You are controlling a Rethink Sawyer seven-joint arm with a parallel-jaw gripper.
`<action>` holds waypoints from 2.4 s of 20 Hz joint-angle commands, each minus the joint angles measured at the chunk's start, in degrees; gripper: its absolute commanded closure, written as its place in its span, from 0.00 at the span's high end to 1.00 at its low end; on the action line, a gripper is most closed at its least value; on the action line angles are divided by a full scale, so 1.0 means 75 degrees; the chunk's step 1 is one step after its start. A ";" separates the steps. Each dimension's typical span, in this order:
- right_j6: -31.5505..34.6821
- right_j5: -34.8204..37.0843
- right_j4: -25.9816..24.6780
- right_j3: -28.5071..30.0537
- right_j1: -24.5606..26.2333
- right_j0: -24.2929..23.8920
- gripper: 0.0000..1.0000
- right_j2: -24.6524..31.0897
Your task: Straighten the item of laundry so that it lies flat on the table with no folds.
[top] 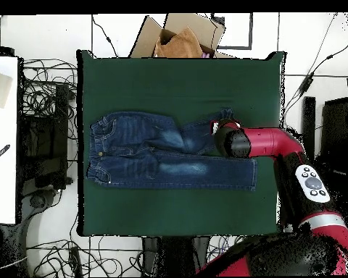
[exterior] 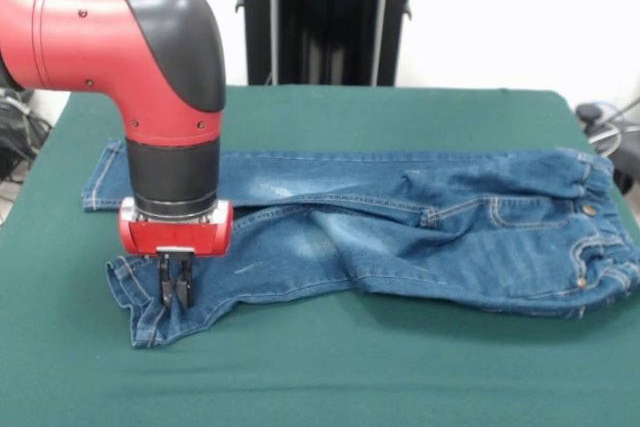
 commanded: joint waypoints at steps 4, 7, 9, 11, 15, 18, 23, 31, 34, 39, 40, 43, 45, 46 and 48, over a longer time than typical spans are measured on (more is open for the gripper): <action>-0.1552 0.0380 -0.0302 -0.0812 0.0974 -0.0335 0.00 0.0541; -0.2368 0.0976 -0.0113 -0.1010 0.0913 -0.0680 0.00 0.0946; -0.2719 0.1264 -0.0069 -0.1206 0.0933 -0.0805 0.00 0.1164; -0.2942 0.1470 -0.0034 -0.1328 0.0937 -0.0895 0.00 0.1309; -0.3253 0.1720 0.0022 -0.1457 0.0943 -0.1054 0.00 0.1518; -0.3436 0.1822 0.0092 -0.1489 0.0891 -0.1130 0.00 0.1594; -0.3753 0.2087 0.0232 -0.1638 0.0801 -0.1173 0.00 0.1686; -0.4274 0.2628 0.0487 -0.1947 0.0569 -0.1116 0.00 0.1721; -0.4434 0.2828 0.0553 -0.2043 0.0512 -0.1124 0.00 0.1747; -0.4773 0.3077 0.0650 -0.2228 0.0575 -0.1222 0.00 0.1869; -0.4852 0.3113 0.0665 -0.2264 0.0596 -0.1248 0.00 0.1899; -0.5067 0.3302 0.0725 -0.2387 0.0587 -0.1295 0.00 0.1963; -0.5173 0.3397 0.0752 -0.2460 0.0589 -0.1310 0.00 0.1994; -0.5205 0.3429 0.0759 -0.2488 0.0592 -0.1315 0.00 0.2008; -0.5297 0.3507 0.0766 -0.2570 0.0603 -0.1331 0.00 0.2055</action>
